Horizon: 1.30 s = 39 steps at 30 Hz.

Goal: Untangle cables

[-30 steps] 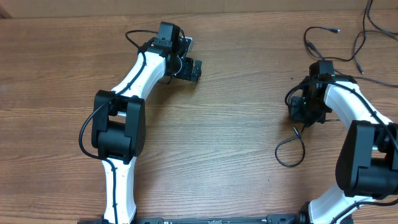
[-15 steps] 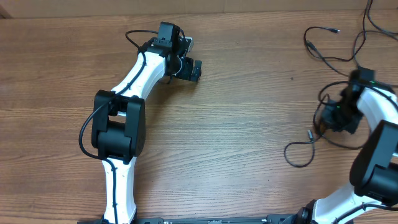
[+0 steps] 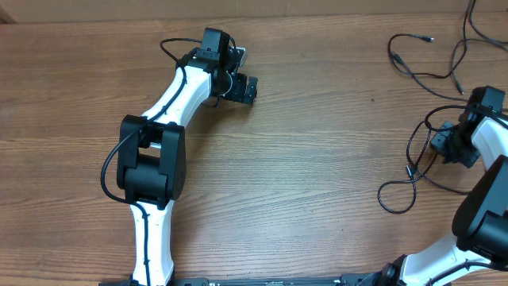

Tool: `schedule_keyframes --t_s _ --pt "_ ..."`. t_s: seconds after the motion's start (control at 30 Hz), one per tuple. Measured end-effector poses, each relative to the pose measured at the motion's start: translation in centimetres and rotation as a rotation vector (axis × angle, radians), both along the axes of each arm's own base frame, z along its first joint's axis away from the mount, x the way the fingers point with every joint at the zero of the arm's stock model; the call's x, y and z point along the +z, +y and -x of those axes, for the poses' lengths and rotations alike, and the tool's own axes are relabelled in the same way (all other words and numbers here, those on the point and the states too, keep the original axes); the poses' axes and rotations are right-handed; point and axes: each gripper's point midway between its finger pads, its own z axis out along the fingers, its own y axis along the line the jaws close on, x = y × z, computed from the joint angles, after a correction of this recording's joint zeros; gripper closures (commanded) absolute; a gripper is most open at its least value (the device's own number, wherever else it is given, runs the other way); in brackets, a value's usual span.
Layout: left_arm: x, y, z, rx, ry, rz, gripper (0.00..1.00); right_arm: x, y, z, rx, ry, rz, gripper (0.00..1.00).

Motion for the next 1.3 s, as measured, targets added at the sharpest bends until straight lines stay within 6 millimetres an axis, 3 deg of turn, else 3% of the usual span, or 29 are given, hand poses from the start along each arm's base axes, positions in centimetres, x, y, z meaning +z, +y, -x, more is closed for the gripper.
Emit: schedule_keyframes --t_s 0.13,0.27,0.33,0.5,0.7,0.8,0.93,1.0,1.07,1.2,1.3 --pt "0.0 0.0 0.0 0.0 0.0 0.0 0.0 0.3 -1.9 0.0 -0.037 -0.021 0.043 0.96" --pt "0.0 0.0 0.0 0.0 0.0 0.0 0.0 0.5 -5.2 1.4 -0.127 -0.045 0.071 0.96" --pt "0.1 -0.1 -0.2 0.0 -0.01 0.003 0.0 0.5 -5.9 1.8 -0.152 -0.059 0.056 0.96" --pt "0.5 -0.3 -1.0 0.0 -0.045 0.012 0.0 1.0 -4.2 1.0 -0.095 -0.083 -0.06 0.96" --pt "0.5 -0.3 -1.0 0.0 -0.047 0.012 0.0 6.1 -2.2 -2.7 0.018 -0.16 -0.158 0.96" --pt "0.5 -0.3 -1.0 0.0 -0.047 0.012 0.0 9.1 -0.1 -5.0 0.116 -0.22 -0.216 0.96" --pt "0.5 -0.3 -1.1 0.0 -0.051 0.013 0.0 10.7 4.0 -7.1 0.265 -0.246 -0.263 0.96" --pt "0.5 -0.3 -1.1 0.0 -0.051 0.013 0.0 10.7 8.7 -8.2 0.421 -0.226 -0.296 0.96" --pt "0.5 -0.3 -1.1 0.0 -0.051 0.013 0.0 10.8 11.9 -8.7 0.525 -0.215 -0.311 0.96" --pt "0.5 -0.3 -1.1 0.0 -0.051 0.013 0.0 9.8 16.1 -8.0 0.642 -0.132 -0.308 0.96" --pt "0.5 -0.3 -1.1 0.0 -0.051 0.013 0.0 6.2 16.6 -4.8 0.629 0.007 -0.321 0.96"
